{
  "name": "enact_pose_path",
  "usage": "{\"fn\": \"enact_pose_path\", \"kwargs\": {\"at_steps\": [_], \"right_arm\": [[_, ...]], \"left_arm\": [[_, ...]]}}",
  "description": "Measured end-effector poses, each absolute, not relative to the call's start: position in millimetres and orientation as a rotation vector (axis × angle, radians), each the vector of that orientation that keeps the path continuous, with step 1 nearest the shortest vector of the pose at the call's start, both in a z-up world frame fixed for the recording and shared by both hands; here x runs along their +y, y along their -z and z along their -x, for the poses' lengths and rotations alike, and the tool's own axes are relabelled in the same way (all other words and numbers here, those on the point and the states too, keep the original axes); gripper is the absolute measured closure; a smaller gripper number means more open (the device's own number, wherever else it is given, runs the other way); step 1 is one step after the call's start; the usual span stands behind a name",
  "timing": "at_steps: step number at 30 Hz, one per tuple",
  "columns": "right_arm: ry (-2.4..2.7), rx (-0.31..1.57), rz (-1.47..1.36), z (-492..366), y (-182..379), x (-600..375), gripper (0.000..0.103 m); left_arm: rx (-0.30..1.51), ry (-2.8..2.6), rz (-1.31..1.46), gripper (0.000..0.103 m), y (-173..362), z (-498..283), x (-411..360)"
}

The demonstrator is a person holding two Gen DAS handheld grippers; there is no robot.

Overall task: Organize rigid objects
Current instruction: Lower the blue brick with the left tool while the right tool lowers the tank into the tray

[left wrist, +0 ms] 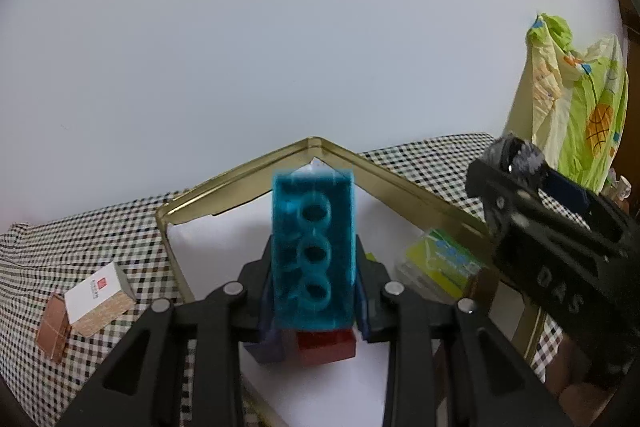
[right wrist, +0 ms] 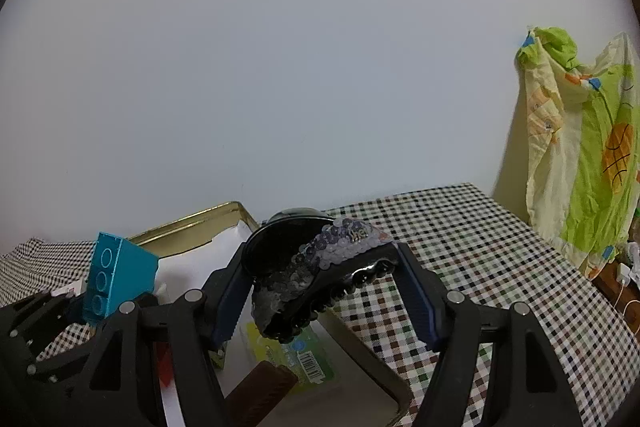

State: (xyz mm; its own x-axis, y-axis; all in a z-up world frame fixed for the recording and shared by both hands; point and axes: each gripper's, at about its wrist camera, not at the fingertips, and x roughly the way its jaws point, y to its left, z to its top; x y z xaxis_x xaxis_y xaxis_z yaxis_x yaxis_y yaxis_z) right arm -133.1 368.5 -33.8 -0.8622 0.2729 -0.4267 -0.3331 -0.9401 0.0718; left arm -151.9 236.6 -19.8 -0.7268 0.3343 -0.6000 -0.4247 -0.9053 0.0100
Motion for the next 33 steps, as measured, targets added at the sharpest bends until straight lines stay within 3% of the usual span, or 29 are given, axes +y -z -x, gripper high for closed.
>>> {"fn": "enact_pose_path", "kwargs": {"at_steps": [21, 33], "right_arm": [[-2.754, 0.171, 0.728, 146.4, 46.6, 359.0, 0.032], [-2.723, 0.172, 0.837, 155.8, 53.8, 362.2, 0.032]], "left_arm": [[0.193, -2.565, 0.952, 0.072, 28.5, 172.2, 236.3], [0.3, -2.604, 0.905, 0.072, 31.0, 169.4, 241.0]]}}
